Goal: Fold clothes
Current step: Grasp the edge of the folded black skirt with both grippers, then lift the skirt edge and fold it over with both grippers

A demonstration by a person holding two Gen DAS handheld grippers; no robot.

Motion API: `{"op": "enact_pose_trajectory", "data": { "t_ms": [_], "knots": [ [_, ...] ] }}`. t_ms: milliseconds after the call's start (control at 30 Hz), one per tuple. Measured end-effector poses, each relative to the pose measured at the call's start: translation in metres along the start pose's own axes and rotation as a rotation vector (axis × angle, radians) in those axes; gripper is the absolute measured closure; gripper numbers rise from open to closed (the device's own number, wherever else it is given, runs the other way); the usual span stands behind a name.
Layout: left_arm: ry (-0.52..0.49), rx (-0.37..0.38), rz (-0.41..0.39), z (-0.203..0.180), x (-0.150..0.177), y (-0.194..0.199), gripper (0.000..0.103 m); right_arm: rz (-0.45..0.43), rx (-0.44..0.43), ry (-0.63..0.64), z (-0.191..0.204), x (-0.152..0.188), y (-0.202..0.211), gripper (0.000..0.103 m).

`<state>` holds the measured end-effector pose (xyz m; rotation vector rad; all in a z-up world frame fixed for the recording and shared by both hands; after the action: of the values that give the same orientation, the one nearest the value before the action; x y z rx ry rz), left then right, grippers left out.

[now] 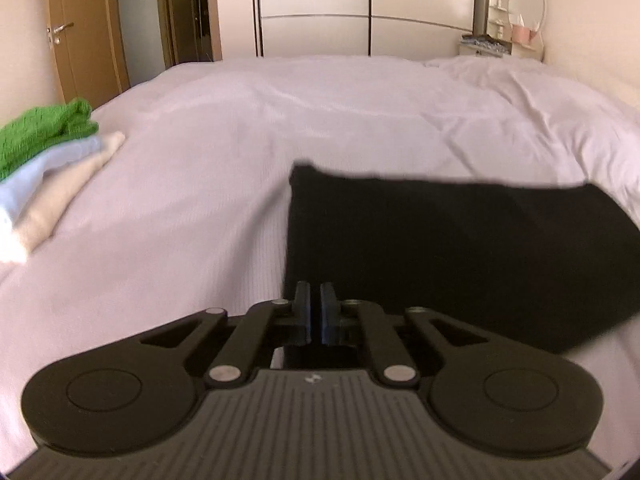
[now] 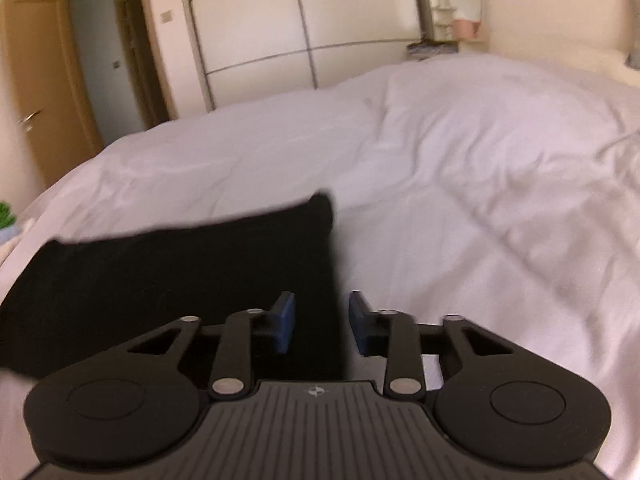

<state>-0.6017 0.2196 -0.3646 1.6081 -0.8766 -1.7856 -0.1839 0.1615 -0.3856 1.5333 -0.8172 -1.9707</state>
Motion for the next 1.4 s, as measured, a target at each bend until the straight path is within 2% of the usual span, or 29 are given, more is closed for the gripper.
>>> {"op": "enact_pose_trajectory", "data": {
  "t_ms": [133, 233, 300, 400, 467, 500, 533, 600, 700, 767, 900, 967, 1033, 1100, 1167, 1267, 1400],
  "knots": [
    [-0.077, -0.016, -0.013, -0.018, -0.054, -0.022, 0.088, -0.019, -0.042, 0.074, 0.014, -0.05, -0.02, 0.068],
    [-0.112, -0.006, 0.017, -0.03, -0.084, -0.058, 0.087, 0.013, -0.034, 0.155, 0.025, -0.076, -0.059, 0.068],
    [-0.107, -0.012, 0.052, -0.027, -0.09, -0.086, 0.086, 0.058, -0.023, 0.213, 0.029, -0.086, -0.09, 0.069],
    [-0.09, -0.023, 0.11, -0.02, -0.095, -0.128, 0.086, 0.138, -0.027, 0.254, 0.02, -0.081, -0.126, 0.071],
    [-0.069, -0.003, 0.125, -0.014, -0.094, -0.145, 0.086, 0.192, -0.031, 0.278, 0.012, -0.077, -0.149, 0.072],
    [-0.057, 0.009, 0.126, -0.012, -0.093, -0.149, 0.087, 0.202, -0.032, 0.249, 0.005, -0.076, -0.152, 0.07],
    [-0.045, 0.018, 0.125, -0.01, -0.094, -0.149, 0.087, 0.207, -0.032, 0.206, -0.003, -0.077, -0.153, 0.059],
    [-0.003, 0.036, 0.12, -0.006, -0.095, -0.138, 0.088, 0.216, -0.033, 0.12, -0.02, -0.077, -0.154, 0.057],
    [0.03, 0.061, 0.104, -0.004, -0.09, -0.104, 0.088, 0.151, -0.009, 0.095, -0.018, -0.078, -0.118, 0.057],
    [0.02, 0.093, 0.096, -0.018, -0.078, -0.076, 0.086, 0.104, -0.008, 0.079, -0.01, -0.077, -0.089, 0.057],
    [-0.066, 0.158, 0.079, -0.067, -0.042, -0.024, 0.085, 0.077, -0.159, 0.103, 0.047, -0.046, -0.038, 0.057],
    [-0.149, 0.146, 0.049, -0.095, -0.022, -0.006, 0.081, 0.079, -0.196, 0.143, 0.078, -0.022, -0.019, 0.058],
    [-0.192, 0.102, 0.056, -0.108, 0.001, -0.007, 0.077, 0.087, -0.186, 0.174, 0.099, 0.006, -0.01, 0.058],
    [-0.221, 0.045, 0.075, -0.116, 0.025, -0.014, 0.076, 0.116, -0.155, 0.18, 0.105, 0.035, -0.014, 0.058],
    [-0.223, 0.025, 0.077, -0.117, 0.039, -0.012, 0.076, 0.138, -0.133, 0.17, 0.103, 0.059, -0.021, 0.063],
    [-0.221, 0.05, 0.042, -0.116, 0.04, 0.007, 0.078, 0.1, -0.181, 0.056, 0.091, 0.066, 0.006, 0.064],
    [-0.227, 0.111, -0.024, -0.127, 0.028, 0.023, 0.078, 0.1, -0.337, -0.246, 0.061, 0.066, 0.022, 0.061]
  ]
}}
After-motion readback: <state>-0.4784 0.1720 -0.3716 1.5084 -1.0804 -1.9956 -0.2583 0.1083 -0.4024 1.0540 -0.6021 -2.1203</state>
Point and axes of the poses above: each gripper's, at about its wrist camera, not at the fingertips, and y roughly against the way its jaws point, z to its left, x to its underside, the point moved 10 cm from there along -y, roughly the way its jaws point, and after that the axes turned 14 degrees about z, right-handed, at the moved point
